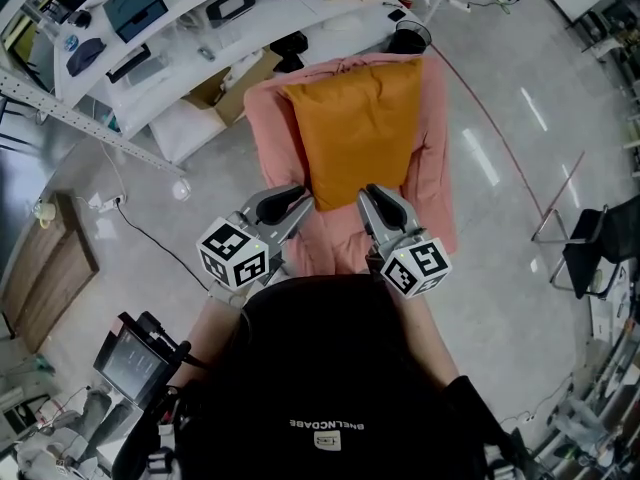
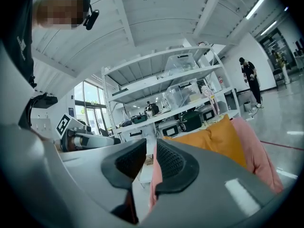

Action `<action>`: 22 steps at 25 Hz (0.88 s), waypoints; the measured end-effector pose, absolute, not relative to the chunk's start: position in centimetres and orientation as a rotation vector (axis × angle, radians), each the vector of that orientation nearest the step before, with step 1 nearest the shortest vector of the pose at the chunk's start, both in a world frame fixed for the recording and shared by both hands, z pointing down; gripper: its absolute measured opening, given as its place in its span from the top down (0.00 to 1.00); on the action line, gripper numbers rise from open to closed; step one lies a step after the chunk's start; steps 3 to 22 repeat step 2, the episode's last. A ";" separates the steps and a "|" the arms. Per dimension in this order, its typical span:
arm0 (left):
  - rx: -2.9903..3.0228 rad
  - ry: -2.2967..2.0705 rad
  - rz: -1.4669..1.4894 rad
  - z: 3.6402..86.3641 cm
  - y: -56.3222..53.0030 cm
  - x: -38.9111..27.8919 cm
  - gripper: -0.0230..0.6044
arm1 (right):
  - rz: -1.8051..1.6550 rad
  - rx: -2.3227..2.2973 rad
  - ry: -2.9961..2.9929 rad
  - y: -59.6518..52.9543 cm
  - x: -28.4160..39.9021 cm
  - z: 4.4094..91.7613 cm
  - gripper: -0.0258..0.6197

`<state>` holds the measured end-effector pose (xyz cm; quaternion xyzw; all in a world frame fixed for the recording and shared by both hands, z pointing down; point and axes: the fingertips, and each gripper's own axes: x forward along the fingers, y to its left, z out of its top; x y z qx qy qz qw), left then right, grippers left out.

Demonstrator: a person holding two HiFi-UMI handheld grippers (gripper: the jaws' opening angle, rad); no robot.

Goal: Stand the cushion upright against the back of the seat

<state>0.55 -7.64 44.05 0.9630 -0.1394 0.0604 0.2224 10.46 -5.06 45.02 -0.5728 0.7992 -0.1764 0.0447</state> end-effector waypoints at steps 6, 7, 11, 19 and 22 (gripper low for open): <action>2.658 -0.385 0.168 43.9 -7.4 0.4 0.82 | -0.552 -1.745 2.436 -4.7 10.3 44.9 0.85; 2.658 -0.385 0.168 43.9 -7.4 0.4 0.82 | -0.552 -1.745 2.436 -4.7 10.3 44.9 0.85; 2.658 -0.385 0.168 43.9 -7.4 0.4 0.82 | -0.552 -1.745 2.436 -4.7 10.3 44.9 0.85; 2.658 -0.385 0.168 43.9 -7.4 0.4 0.82 | -0.552 -1.745 2.436 -4.7 10.3 44.9 0.85; 2.658 -0.385 0.168 43.9 -7.4 0.4 0.82 | -0.552 -1.745 2.436 -4.7 10.3 44.9 0.85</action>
